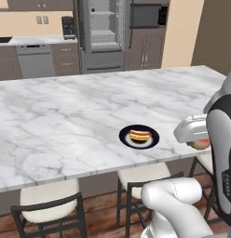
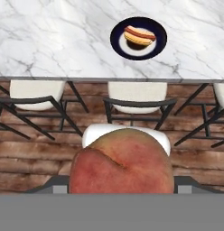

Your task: Pick up each peach from the fridge and place one peach on each plate on the dining counter.

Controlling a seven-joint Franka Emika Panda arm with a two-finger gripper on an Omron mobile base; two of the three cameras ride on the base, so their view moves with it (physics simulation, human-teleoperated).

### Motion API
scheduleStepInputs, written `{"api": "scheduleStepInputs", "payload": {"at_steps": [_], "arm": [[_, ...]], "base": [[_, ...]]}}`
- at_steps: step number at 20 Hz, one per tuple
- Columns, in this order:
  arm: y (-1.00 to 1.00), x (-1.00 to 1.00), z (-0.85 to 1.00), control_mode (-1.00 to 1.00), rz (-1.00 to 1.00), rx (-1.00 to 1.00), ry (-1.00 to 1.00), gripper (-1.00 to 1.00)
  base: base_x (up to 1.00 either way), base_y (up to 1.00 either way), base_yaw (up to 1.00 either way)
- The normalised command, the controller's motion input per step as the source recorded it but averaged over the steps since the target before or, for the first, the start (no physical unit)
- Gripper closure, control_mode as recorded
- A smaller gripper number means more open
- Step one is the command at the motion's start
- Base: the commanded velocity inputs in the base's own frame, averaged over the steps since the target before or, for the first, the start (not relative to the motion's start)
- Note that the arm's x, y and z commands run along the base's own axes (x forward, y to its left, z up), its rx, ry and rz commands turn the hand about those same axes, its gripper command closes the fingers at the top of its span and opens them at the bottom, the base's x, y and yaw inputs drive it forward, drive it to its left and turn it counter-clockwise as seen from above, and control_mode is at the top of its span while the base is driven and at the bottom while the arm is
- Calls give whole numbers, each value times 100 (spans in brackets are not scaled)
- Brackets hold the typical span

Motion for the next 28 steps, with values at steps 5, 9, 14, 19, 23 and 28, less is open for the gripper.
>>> {"api": "scheduleStepInputs", "payload": {"at_steps": [5,9,14,19,23,28], "arm": [[0,0,0,100,0,0,0,100],[5,23,0,-100,0,0,1,100],[15,100,-20,-100,0,0,0,100],[19,100,-44,-100,0,-2,1,100],[1,100,-96,-100,0,-4,0,100],[0,100,-100,-100,0,-2,0,100]], "base": [[12,7,-1],[14,2,0],[0,0,0],[0,0,0],[0,0,0],[0,0,0]]}}
